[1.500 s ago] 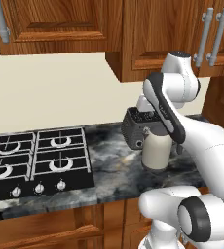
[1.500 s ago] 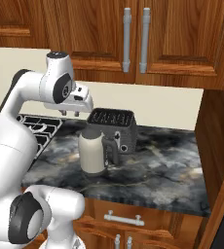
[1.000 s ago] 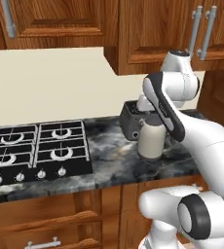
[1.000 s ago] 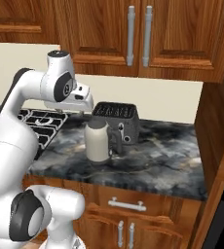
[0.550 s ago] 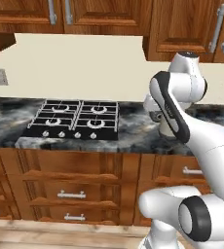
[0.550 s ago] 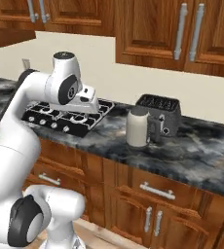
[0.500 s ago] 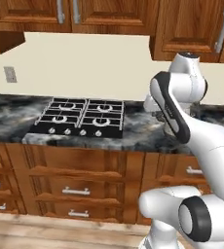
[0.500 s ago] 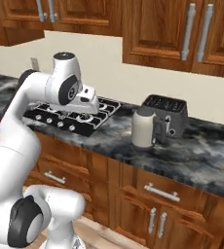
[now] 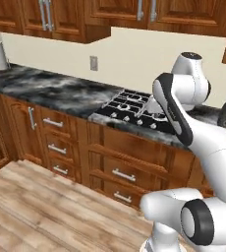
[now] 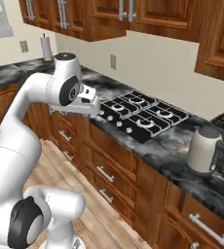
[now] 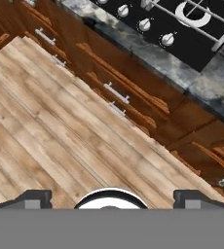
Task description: Navigate to the dishwasher.
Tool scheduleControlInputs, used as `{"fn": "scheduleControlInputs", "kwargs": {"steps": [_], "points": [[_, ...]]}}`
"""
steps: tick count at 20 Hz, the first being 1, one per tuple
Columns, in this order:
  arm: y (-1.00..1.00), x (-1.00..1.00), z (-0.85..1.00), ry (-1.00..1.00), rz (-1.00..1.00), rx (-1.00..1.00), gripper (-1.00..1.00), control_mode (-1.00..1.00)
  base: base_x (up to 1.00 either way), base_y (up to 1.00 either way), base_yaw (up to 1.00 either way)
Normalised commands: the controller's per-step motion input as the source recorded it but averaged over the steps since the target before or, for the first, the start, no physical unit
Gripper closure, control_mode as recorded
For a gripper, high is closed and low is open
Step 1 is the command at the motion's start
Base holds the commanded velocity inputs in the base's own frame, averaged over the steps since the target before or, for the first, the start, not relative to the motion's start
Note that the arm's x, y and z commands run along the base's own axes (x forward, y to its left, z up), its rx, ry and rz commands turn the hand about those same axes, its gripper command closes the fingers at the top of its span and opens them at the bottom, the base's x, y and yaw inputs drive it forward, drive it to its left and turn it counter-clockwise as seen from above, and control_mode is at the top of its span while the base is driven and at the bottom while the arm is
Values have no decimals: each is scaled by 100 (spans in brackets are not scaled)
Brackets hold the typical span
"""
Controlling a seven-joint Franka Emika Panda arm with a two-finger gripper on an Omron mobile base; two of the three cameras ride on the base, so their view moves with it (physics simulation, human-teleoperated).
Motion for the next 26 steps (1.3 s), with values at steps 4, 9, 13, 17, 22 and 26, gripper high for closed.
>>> {"fn": "scheduleControlInputs", "kwargs": {"steps": [4, 9, 13, 17, 22, 26], "points": [[0, 0, 0, 0, 0, 0, -100, 100, -18, 3, 65], [0, 0, 0, 0, 0, 0, -100, 100, -2, 4, 66], [0, 0, 0, 0, 0, 0, -100, 100, 0, 2, 65], [0, 0, 0, 0, 0, 0, -100, 100, 7, 2, 60], [0, 0, 0, 0, 0, 0, -100, 100, 21, 0, 59], [0, 0, 0, 0, 0, 0, -100, 100, 25, 0, 59]]}}
